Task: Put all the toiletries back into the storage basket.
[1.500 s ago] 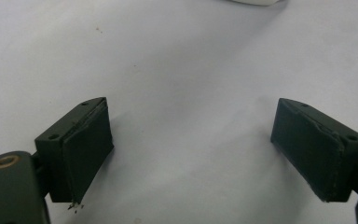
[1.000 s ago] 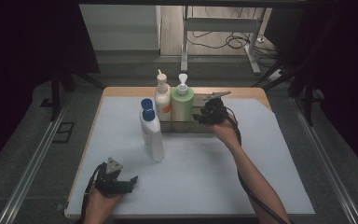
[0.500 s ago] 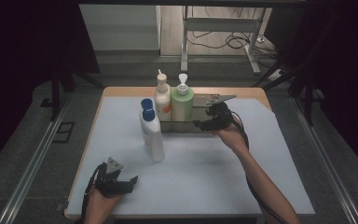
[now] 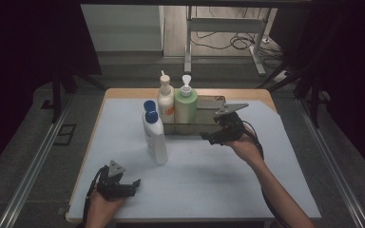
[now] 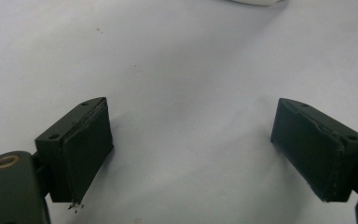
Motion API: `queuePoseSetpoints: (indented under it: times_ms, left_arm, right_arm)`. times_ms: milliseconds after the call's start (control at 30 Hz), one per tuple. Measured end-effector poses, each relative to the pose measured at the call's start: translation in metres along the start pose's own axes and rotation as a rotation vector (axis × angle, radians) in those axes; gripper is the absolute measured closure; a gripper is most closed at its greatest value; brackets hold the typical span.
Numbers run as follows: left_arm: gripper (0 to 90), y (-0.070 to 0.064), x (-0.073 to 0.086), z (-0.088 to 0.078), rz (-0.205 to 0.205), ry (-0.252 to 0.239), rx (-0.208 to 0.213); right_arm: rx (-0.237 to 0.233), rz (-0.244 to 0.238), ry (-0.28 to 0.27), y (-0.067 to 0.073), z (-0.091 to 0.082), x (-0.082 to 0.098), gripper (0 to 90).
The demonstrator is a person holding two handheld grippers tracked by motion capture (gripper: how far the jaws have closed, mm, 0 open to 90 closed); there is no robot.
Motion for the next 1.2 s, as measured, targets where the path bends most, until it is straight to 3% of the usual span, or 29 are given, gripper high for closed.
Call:
queuePoseSetpoints:
  times_ms: [333, 700, 1200]
  left_arm:
    - [12.0, 0.0, 0.0, 0.0, 0.003, 0.001, 0.0]
    - [11.9, 0.0, 0.0, 0.0, -0.002, -0.003, 0.0]
    - [12.0, 0.0, 0.0, 0.0, -0.003, 0.002, 0.001]
  right_arm:
    - [-0.019, -0.023, 0.002, 0.016, -0.015, 0.019, 6.1]
    - [-0.021, -0.03, 0.003, 0.026, -0.028, 0.043, 5.5]
    - [0.006, 0.003, 0.04, 0.031, -0.029, 0.103, 5.5]
Point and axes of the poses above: each handheld gripper's, and its own axes: z roughly forward along the jaws, x roughly out of its underside, y roughly to its left, the point moved 7 cm from there along z, roughly forward along the jaws, and after that the axes turned 6 degrees about y, right-handed, at the moved point
